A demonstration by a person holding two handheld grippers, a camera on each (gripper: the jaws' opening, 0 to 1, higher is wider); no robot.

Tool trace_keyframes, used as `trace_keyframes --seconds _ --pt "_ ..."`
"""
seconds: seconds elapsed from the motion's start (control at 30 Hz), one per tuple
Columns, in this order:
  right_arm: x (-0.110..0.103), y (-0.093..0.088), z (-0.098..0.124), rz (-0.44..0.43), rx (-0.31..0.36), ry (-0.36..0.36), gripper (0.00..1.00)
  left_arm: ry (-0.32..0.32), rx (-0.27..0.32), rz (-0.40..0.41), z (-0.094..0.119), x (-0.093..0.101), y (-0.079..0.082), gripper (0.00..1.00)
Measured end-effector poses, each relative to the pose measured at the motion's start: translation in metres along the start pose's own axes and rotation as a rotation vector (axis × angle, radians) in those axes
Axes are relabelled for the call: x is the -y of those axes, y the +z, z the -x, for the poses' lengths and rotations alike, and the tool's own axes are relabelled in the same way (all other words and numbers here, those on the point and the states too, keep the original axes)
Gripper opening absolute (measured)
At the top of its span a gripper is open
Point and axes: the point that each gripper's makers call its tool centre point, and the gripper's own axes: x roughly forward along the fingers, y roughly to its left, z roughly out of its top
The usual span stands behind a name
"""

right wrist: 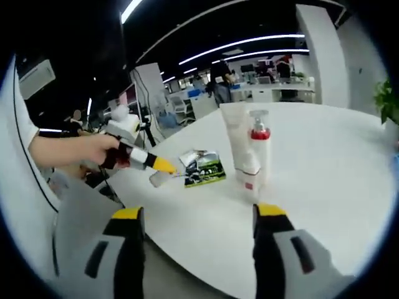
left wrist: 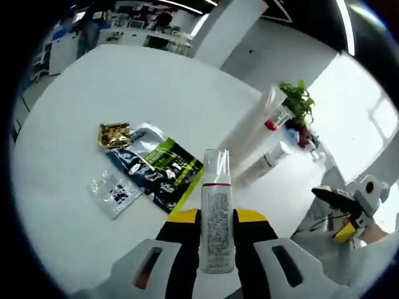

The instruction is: Arrange the skincare products in the storage area until every visible bottle or jar stands upright without overlapping.

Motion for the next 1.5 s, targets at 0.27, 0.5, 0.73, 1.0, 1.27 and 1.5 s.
trace_keyframes --seconds 0.27,0.5,0.73,1.0,1.27,1.5 --pt "-0.025 0.034 -0.005 -0.129 0.108 0.115 0.68 -0.163 0.112 0.041 0.021 0.044 0.005 0.17" --pt "-0.051 0.062 -0.007 -0.284 0.198 0.243 0.61 -0.308 0.142 -0.035 0.039 0.085 -0.001 0.17" --pt "-0.058 0.074 -0.014 -0.325 0.234 0.274 0.57 -0.416 0.16 -0.085 0.049 0.117 -0.004 0.17" --pt "-0.056 0.084 -0.01 -0.352 0.263 0.291 0.5 -0.466 0.139 -0.161 0.051 0.139 -0.01 0.17" --pt "-0.06 0.093 -0.01 -0.371 0.293 0.309 0.36 -0.518 0.128 -0.179 0.052 0.151 -0.015 0.17" --pt "-0.056 0.093 -0.008 -0.352 0.297 0.289 0.24 -0.539 0.126 -0.192 0.053 0.155 -0.016 0.17"
